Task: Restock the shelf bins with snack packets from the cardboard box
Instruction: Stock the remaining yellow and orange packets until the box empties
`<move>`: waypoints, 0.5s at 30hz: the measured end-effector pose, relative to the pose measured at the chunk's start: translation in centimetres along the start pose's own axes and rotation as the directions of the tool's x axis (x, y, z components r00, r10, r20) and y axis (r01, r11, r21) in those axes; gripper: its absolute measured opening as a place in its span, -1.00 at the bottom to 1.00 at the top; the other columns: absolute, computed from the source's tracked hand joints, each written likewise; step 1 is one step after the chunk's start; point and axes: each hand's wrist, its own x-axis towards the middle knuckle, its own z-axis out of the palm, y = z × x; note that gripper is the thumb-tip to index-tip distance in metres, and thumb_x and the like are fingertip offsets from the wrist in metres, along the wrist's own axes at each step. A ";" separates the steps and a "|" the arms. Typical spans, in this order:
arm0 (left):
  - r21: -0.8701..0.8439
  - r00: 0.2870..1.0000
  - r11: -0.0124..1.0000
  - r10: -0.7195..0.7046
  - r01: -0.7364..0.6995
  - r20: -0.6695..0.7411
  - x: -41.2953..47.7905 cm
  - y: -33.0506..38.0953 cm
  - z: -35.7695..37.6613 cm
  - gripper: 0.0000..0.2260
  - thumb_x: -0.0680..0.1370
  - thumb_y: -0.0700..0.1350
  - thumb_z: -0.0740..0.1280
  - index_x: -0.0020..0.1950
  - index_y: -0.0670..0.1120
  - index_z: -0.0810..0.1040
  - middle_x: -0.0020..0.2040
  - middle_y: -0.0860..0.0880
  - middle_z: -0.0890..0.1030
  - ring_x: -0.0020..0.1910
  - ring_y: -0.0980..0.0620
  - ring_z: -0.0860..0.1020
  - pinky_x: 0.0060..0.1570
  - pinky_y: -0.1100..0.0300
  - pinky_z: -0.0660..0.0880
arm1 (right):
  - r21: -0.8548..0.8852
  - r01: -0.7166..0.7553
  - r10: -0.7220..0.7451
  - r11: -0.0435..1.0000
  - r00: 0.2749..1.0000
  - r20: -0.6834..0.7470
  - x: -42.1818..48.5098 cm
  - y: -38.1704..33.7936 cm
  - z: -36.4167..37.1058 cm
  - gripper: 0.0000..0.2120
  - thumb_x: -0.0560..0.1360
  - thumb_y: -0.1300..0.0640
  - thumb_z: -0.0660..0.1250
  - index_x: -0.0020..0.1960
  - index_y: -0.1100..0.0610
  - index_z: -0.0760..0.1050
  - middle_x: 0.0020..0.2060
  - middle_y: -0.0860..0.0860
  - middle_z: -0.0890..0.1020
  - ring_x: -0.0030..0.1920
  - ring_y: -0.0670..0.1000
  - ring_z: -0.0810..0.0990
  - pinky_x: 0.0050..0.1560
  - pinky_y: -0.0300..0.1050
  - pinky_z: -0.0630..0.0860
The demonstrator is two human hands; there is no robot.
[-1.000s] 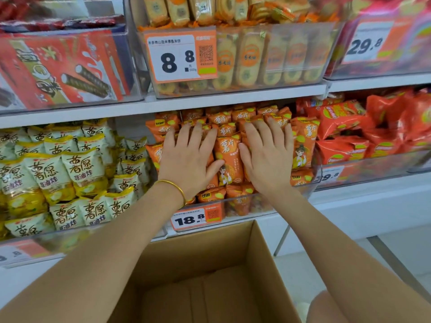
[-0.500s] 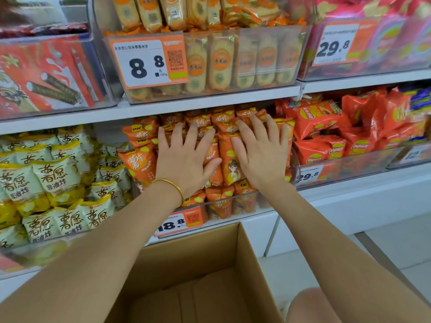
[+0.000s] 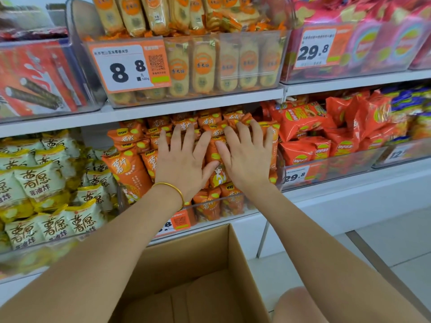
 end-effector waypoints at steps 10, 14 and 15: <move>-0.017 0.992 1.000 0.000 -0.002 -0.127 -1.2 -0.3 0.2 -0.40 0.57 0.24 -0.08 0.55 0.00 0.03 0.50 -0.22 0.23 0.47 -0.30 0.17 0.39 -0.32 0.02 | 0.025 0.083 -0.083 0.996 0.997 0.006 -0.3 0.1 -1.0 -0.51 0.63 -0.19 -0.05 0.39 -0.03 0.43 0.34 0.11 0.49 0.37 0.25 0.39 0.33 0.37 0.22; 0.021 0.999 1.000 0.009 -0.008 -0.035 -1.5 -0.5 1.2 -0.39 0.56 0.23 -0.12 0.54 -0.01 -0.09 0.50 -0.22 0.22 0.46 -0.28 0.18 0.39 -0.31 0.07 | 0.008 0.075 -0.075 0.997 0.991 0.108 -0.9 -0.1 -0.3 -0.52 0.64 -0.18 -0.05 0.31 0.01 0.49 0.29 0.12 0.53 0.29 0.23 0.47 0.32 0.37 0.23; 0.018 1.000 1.000 0.005 -0.005 -0.020 -1.4 -0.5 1.0 -0.39 0.56 0.23 -0.13 0.54 -0.01 -0.09 0.50 -0.22 0.22 0.46 -0.27 0.18 0.39 -0.31 0.06 | 0.013 0.071 -0.072 0.997 0.990 0.123 -0.8 -0.1 -0.5 -0.51 0.64 -0.18 -0.06 0.32 0.01 0.49 0.30 0.12 0.52 0.29 0.23 0.47 0.32 0.37 0.23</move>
